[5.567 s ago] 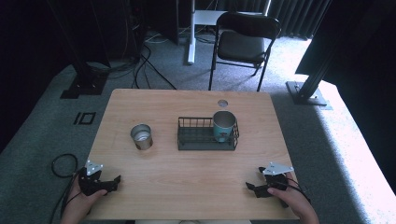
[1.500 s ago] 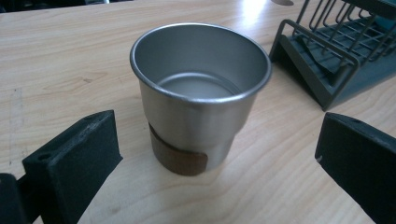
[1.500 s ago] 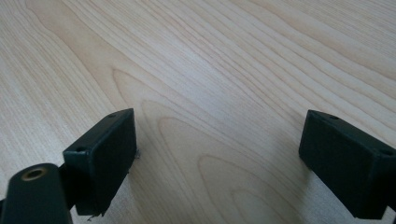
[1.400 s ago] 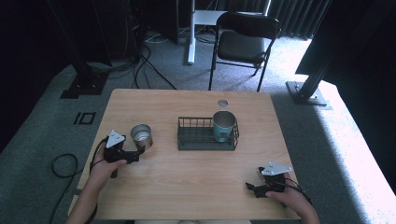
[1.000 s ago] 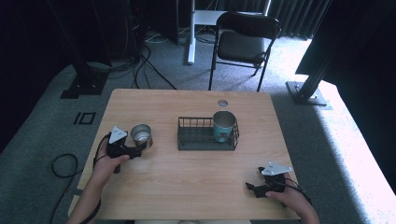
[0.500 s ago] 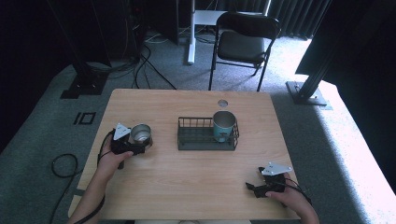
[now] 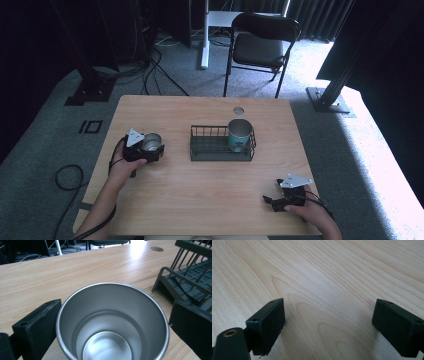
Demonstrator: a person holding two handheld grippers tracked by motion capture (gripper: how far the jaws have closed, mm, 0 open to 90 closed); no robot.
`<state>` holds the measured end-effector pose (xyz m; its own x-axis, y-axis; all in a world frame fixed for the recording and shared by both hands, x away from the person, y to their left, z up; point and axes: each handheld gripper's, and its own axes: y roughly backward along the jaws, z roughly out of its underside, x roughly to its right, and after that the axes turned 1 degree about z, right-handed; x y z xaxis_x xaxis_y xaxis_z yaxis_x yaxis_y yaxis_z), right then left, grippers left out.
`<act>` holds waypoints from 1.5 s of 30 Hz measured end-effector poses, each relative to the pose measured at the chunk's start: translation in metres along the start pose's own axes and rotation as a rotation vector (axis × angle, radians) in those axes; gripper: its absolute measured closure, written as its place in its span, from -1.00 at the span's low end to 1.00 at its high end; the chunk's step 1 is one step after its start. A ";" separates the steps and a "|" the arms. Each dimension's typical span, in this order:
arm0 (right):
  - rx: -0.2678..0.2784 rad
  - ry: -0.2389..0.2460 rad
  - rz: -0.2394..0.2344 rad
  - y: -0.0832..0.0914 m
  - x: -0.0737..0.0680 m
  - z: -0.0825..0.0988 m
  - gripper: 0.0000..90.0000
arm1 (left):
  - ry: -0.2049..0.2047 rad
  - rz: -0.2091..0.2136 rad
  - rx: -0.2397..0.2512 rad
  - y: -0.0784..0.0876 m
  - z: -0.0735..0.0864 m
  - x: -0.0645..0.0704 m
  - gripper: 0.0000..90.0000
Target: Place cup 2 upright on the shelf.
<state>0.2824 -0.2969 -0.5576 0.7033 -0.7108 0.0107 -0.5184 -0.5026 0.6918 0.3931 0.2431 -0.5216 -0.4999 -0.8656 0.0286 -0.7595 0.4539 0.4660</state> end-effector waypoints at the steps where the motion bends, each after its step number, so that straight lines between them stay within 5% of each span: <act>1: 0.000 0.000 0.000 0.000 0.000 0.000 -0.76 | 0.000 0.000 0.003 0.000 0.000 0.000 -0.99; 13: 0.000 0.000 0.000 0.000 0.000 0.000 -0.76 | 0.027 -0.034 0.035 -0.001 0.003 0.000 -0.70; 22: 0.000 0.000 0.000 0.000 0.000 0.000 -0.76 | 0.020 -0.024 0.039 -0.002 0.003 0.000 -0.69; 45: -0.001 -0.001 0.000 0.000 0.000 0.000 -0.76 | 0.005 0.021 0.104 0.018 -0.055 0.020 -0.69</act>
<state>0.2825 -0.2970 -0.5575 0.7025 -0.7116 0.0098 -0.5183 -0.5021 0.6923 0.3922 0.2227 -0.4644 -0.5142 -0.8567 0.0415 -0.7883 0.4911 0.3707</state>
